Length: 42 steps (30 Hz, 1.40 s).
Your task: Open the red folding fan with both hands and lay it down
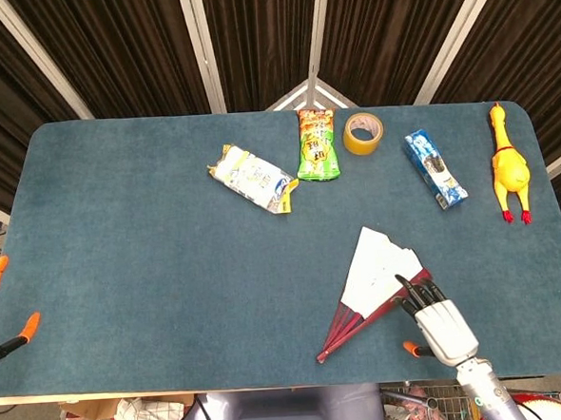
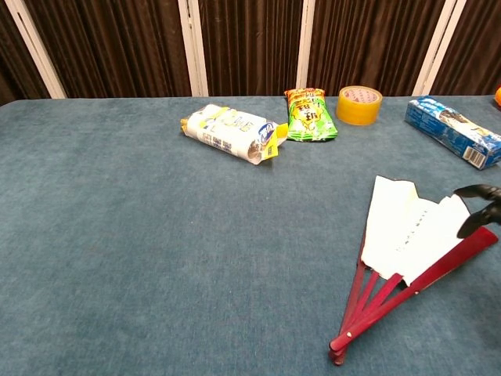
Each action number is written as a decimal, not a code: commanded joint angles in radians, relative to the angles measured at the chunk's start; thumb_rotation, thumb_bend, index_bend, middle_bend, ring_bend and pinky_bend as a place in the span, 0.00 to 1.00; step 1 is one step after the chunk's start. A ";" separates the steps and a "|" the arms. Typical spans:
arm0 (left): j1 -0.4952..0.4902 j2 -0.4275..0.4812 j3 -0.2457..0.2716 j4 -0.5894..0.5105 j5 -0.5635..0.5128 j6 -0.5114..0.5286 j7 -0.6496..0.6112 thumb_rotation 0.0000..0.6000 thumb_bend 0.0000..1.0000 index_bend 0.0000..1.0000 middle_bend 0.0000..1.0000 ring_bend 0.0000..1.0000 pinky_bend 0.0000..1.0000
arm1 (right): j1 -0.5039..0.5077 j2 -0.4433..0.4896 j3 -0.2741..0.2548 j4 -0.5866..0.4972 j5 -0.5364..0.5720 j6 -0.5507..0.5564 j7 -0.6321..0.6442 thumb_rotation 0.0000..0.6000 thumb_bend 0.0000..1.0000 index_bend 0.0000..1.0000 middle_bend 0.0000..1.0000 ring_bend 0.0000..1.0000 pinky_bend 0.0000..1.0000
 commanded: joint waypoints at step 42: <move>-0.016 -0.033 -0.008 0.009 -0.029 -0.030 0.065 1.00 0.38 0.09 0.00 0.00 0.08 | 0.116 -0.174 0.032 0.236 0.033 -0.088 0.053 1.00 0.26 0.47 0.07 0.21 0.13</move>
